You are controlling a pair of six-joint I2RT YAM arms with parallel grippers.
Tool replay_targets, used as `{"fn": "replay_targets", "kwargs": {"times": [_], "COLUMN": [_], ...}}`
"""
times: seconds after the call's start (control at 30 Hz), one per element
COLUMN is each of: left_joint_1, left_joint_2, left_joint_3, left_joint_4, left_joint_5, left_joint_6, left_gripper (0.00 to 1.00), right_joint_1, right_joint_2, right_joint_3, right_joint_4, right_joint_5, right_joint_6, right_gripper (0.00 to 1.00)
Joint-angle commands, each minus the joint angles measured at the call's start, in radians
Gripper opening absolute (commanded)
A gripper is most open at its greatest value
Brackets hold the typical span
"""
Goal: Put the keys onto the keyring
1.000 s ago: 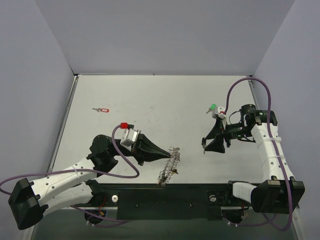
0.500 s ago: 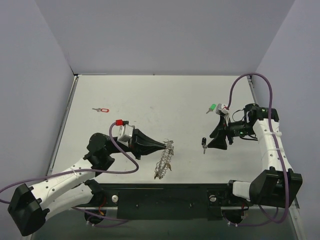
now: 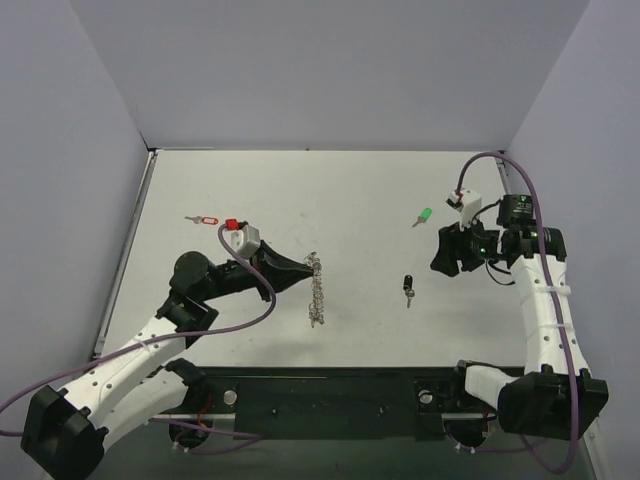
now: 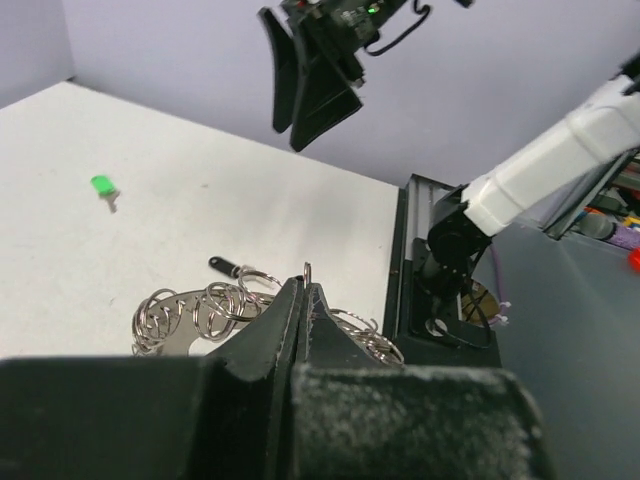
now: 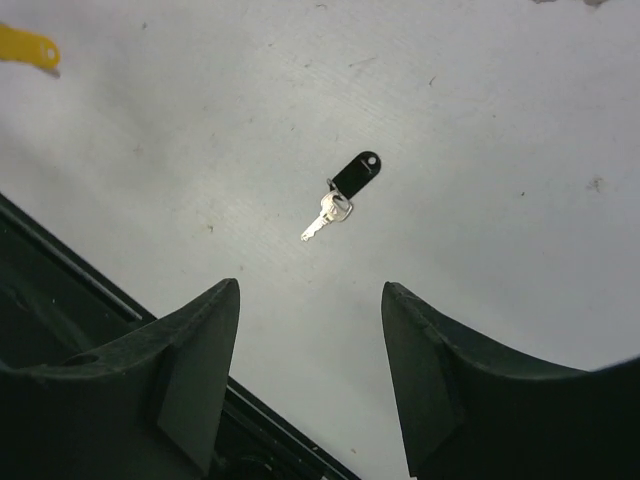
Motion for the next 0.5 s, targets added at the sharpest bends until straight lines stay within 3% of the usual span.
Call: {"fn": "replay_targets", "kwargs": {"times": [0.0,0.13,0.27,0.33,0.4,0.43,0.47], "left_joint_1": [0.023,0.023,0.023,0.023,0.025,0.025,0.025], "left_joint_2": [-0.071,-0.102,-0.134,-0.147,-0.154,-0.156,-0.156], "left_joint_3": [0.039,0.075,0.072,0.07,0.072,0.073,0.075], "left_joint_4": [-0.169,-0.276,-0.296,-0.307,-0.321,-0.336,-0.35], "left_joint_5": [-0.076,-0.094,-0.106,-0.109,-0.106,-0.097,-0.093], "left_joint_6": [0.09,0.146,0.162,0.179,0.199,0.21,0.225], "left_gripper": [0.0,0.0,0.0,0.0,0.0,0.0,0.0], "right_joint_1": [0.053,0.157,0.163,0.163,0.168,0.171,0.172], "right_joint_2": [-0.065,-0.049,-0.03,-0.015,0.025,0.059,0.085], "right_joint_3": [-0.064,-0.13,-0.204,-0.207,-0.169,-0.134,-0.112], "right_joint_4": [0.147,0.256,0.318,0.254,0.063,0.01,-0.099], "right_joint_5": [0.147,0.332,0.246,0.125,-0.008,-0.017,-0.02], "right_joint_6": [0.246,0.431,0.511,0.403,-0.059,-0.143,-0.329], "right_gripper": [0.55,0.58,0.57,0.56,0.57,0.57,0.57]}}
